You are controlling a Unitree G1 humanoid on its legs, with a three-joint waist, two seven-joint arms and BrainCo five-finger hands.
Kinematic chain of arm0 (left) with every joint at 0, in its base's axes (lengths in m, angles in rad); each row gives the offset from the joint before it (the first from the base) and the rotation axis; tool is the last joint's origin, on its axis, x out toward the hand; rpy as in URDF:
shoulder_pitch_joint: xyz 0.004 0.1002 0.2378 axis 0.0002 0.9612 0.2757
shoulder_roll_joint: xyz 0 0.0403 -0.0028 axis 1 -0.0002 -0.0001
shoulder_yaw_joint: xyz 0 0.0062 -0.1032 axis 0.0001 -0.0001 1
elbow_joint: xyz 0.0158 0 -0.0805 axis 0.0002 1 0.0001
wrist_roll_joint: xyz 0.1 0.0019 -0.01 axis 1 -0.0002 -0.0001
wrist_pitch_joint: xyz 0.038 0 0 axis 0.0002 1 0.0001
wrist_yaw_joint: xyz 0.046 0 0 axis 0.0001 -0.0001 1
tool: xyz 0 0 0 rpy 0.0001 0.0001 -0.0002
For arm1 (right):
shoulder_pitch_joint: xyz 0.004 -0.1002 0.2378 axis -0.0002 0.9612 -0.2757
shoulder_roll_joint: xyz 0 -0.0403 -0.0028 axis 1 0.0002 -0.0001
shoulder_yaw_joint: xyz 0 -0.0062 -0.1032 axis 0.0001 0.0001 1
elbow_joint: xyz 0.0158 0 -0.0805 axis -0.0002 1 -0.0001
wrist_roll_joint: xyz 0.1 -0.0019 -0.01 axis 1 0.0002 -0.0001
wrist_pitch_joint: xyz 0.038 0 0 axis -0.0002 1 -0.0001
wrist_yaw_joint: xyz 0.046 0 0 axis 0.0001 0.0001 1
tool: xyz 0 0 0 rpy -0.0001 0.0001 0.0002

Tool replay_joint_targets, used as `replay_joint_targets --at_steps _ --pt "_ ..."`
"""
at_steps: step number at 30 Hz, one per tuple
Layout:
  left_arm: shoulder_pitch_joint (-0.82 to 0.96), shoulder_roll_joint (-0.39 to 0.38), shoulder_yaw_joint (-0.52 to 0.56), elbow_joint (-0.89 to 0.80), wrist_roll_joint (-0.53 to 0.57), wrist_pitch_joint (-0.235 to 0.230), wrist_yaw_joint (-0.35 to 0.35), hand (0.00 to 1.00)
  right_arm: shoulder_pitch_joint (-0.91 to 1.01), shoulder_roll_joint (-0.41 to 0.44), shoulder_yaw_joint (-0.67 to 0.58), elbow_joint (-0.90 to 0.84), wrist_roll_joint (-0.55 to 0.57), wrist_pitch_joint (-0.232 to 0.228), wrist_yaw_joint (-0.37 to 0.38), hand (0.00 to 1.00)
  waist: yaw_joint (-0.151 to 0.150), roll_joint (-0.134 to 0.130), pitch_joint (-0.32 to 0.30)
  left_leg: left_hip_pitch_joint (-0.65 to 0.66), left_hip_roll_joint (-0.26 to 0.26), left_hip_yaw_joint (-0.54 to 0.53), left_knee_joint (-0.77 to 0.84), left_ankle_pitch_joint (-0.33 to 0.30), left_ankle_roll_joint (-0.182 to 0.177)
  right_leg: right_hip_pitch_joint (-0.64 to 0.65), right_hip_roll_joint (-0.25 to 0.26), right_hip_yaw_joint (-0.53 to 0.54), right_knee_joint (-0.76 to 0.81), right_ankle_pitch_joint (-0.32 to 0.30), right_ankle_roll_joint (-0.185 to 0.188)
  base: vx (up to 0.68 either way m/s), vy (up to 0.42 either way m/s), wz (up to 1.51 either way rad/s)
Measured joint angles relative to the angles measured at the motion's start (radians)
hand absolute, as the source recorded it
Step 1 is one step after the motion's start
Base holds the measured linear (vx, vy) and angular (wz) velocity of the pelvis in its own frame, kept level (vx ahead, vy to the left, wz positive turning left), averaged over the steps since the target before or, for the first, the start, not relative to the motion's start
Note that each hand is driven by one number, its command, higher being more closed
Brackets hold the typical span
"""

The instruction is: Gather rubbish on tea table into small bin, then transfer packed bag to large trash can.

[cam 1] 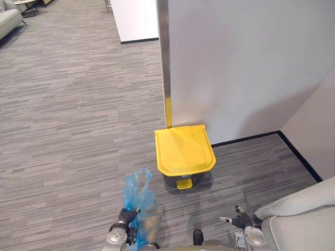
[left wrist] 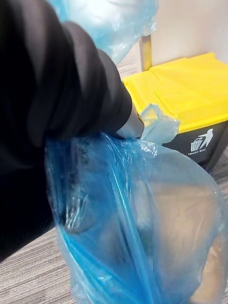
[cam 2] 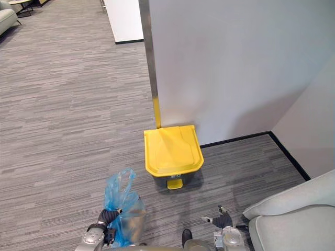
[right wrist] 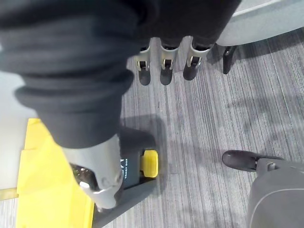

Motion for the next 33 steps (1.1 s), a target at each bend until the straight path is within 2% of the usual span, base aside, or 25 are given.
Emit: replay_joint_targets --at_steps 3,6,7,8,9,11,12,13,14,15,17,18,19,20,21,22,23,24,26,27,31,33 --pt "0.000 0.000 0.002 -0.002 -0.001 0.000 0.000 1.00 -0.007 0.000 0.000 0.000 0.000 0.000 0.000 0.00 0.011 -0.002 -0.003 -0.035 0.002 0.008 0.040 -0.029 0.003 -0.036 0.002 0.014 0.033 -0.022 0.006 0.02 0.017 -0.10" --pt "0.001 0.001 0.008 -0.003 -0.001 0.003 0.000 1.00 -0.020 -0.001 0.000 -0.001 0.000 0.001 0.000 0.00 0.022 -0.006 -0.001 -0.087 0.005 0.020 0.152 -0.096 0.014 -0.134 -0.001 0.035 0.223 -0.117 0.021 0.07 0.048 -0.18" --pt "0.003 0.002 0.007 -0.003 -0.001 0.005 0.000 1.00 -0.021 -0.002 -0.001 -0.001 0.000 0.002 0.000 0.00 0.022 -0.011 0.001 -0.092 -0.002 0.023 0.207 -0.126 0.021 -0.169 -0.013 0.045 0.335 -0.171 0.037 0.08 0.076 -0.05" --pt "0.004 0.002 0.007 -0.003 -0.001 0.007 0.000 1.00 -0.021 -0.003 -0.002 0.000 0.001 0.002 0.000 0.00 0.019 -0.017 0.002 -0.094 -0.008 0.025 0.249 -0.160 0.033 -0.195 -0.031 0.051 0.440 -0.216 0.073 0.08 0.071 -0.02" --pt "0.001 0.002 0.007 -0.003 -0.001 0.007 0.000 1.00 -0.022 -0.003 -0.002 0.000 0.001 0.002 0.000 0.00 0.015 -0.018 0.003 -0.091 -0.012 0.022 0.261 -0.174 0.039 -0.213 -0.039 0.048 0.494 -0.227 0.088 0.08 0.069 0.07" --pt "-0.014 0.014 0.007 -0.009 -0.001 0.008 0.001 1.00 -0.023 0.009 -0.009 0.001 0.002 0.003 0.001 0.00 -0.006 -0.023 0.028 -0.054 -0.028 -0.004 0.289 -0.216 0.070 -0.316 -0.071 0.005 0.753 -0.230 0.122 0.14 0.059 0.32" --pt "-0.020 0.016 0.007 -0.012 -0.002 0.010 0.001 1.00 -0.016 0.015 -0.012 0.000 0.002 0.006 0.001 0.00 -0.006 -0.026 0.040 -0.031 -0.025 -0.013 0.317 -0.249 0.075 -0.340 -0.070 -0.004 0.757 -0.266 0.089 0.49 -0.070 0.75" --pt "-0.082 0.047 0.008 -0.023 -0.002 0.013 0.002 1.00 -0.010 0.023 -0.064 -0.012 0.021 0.014 -0.001 0.00 -0.002 -0.073 0.094 0.031 -0.016 -0.042 0.388 -0.334 0.048 -0.375 -0.066 -0.065 0.320 -0.111 0.106 0.58 -0.143 0.70" --pt "-0.094 0.048 0.009 -0.023 -0.002 0.014 0.004 1.00 -0.010 0.019 -0.086 -0.013 0.022 0.016 -0.002 0.00 -0.006 -0.071 0.112 0.056 -0.012 -0.052 0.409 -0.365 0.015 -0.362 -0.063 -0.074 0.295 -0.025 0.081 0.66 -0.165 0.57" --pt "-0.102 0.033 0.004 -0.026 -0.002 0.012 0.002 1.00 -0.011 0.014 -0.111 -0.020 0.025 0.020 -0.003 0.00 -0.003 -0.047 0.122 0.075 0.012 -0.053 0.403 -0.370 -0.002 -0.350 -0.045 -0.085 0.305 -0.022 0.079 0.37 -0.062 0.09" --pt "-0.119 0.029 0.005 -0.041 -0.002 0.011 0.002 1.00 -0.018 0.029 -0.133 -0.062 0.041 0.021 -0.004 0.00 -0.006 -0.040 0.145 0.095 0.011 -0.044 0.371 -0.342 -0.029 -0.369 -0.053 -0.086 0.368 -0.016 0.029 0.35 -0.087 0.10" --pt "-0.128 0.024 0.007 -0.043 -0.002 0.011 0.003 1.00 -0.016 0.034 -0.144 -0.069 0.043 0.020 -0.003 0.00 -0.003 -0.034 0.154 0.118 0.011 -0.042 0.348 -0.328 -0.033 -0.377 -0.055 -0.083 0.422 -0.051 0.004 0.31 -0.155 0.27" --pt "-0.130 0.023 0.005 -0.046 -0.002 0.011 0.002 1.00 0.000 0.041 -0.159 -0.073 0.044 0.019 -0.001 0.00 0.001 -0.038 0.151 0.133 0.005 -0.054 0.349 -0.305 -0.020 -0.396 -0.059 -0.070 0.515 -0.132 0.015 0.23 -0.174 0.39" --pt "-0.129 0.018 0.006 -0.059 -0.001 0.008 0.002 1.00 0.037 0.050 -0.194 -0.093 0.049 0.022 0.002 0.00 -0.009 -0.038 0.149 0.141 0.008 -0.090 0.382 -0.303 -0.004 -0.401 -0.068 -0.065 0.593 -0.205 0.017 0.23 -0.188 0.53" --pt "-0.128 0.013 0.007 -0.058 -0.001 0.008 0.002 1.00 0.055 0.055 -0.217 -0.102 0.053 0.023 0.002 0.00 -0.013 -0.030 0.149 0.139 0.016 -0.113 0.412 -0.309 0.003 -0.398 -0.075 -0.080 0.627 -0.237 0.019 0.23 -0.184 0.55" --pt "-0.126 0.002 0.007 -0.057 -0.002 0.009 0.003 1.00 0.073 0.058 -0.240 -0.101 0.064 0.028 0.000 0.00 -0.004 -0.014 0.138 0.124 0.038 -0.125 0.466 -0.316 0.001 -0.400 -0.079 -0.099 0.673 -0.283 0.014 0.24 -0.143 0.38" --pt "-0.125 -0.010 0.007 -0.058 -0.002 0.009 0.003 1.00 0.086 0.060 -0.242 -0.101 0.079 0.034 0.000 0.00 -0.003 0.002 0.126 0.104 0.066 -0.119 0.498 -0.316 -0.001 -0.399 -0.067 -0.120 0.679 -0.301 0.010 0.27 -0.167 0.48" --pt "-0.128 -0.013 0.004 -0.058 -0.001 0.008 0.001 1.00 0.086 0.064 -0.238 -0.101 0.094 0.037 0.001 0.00 -0.017 0.015 0.114 0.070 0.097 -0.116 0.518 -0.306 -0.019 -0.401 -0.060 -0.152 0.675 -0.310 0.008 0.22 -0.137 0.41" --pt "-0.132 -0.020 0.003 -0.059 -0.001 0.008 0.001 1.00 0.064 0.073 -0.239 -0.101 0.122 0.039 0.001 0.00 -0.039 0.017 0.112 0.056 0.118 -0.098 0.487 -0.288 -0.050 -0.411 -0.055 -0.185 0.667 -0.311 -0.005 0.15 -0.131 0.32" --pt "-0.132 -0.022 0.003 -0.058 -0.001 0.008 0.000 1.00 0.045 0.074 -0.239 -0.100 0.130 0.038 0.001 0.00 -0.038 0.015 0.110 0.065 0.126 -0.076 0.449 -0.283 -0.058 -0.424 -0.052 -0.187 0.670 -0.310 -0.006 0.15 -0.165 0.08" --pt "-0.149 -0.018 0.004 -0.053 -0.001 0.009 0.000 1.00 -0.052 0.059 -0.202 -0.065 0.129 0.031 0.002 0.00 -0.034 0.013 0.109 0.103 0.116 -0.035 0.291 -0.274 -0.075 -0.456 -0.063 -0.193 0.662 -0.293 -0.032 0.02 -0.084 0.08" --pt "-0.148 -0.014 0.004 -0.049 -0.001 0.008 0.000 1.00 -0.070 0.049 -0.161 -0.054 0.125 0.030 0.002 0.00 -0.037 0.011 0.104 0.110 0.104 -0.031 0.257 -0.274 -0.075 -0.460 -0.075 -0.190 0.660 -0.287 -0.024 -0.12 0.003 0.15"
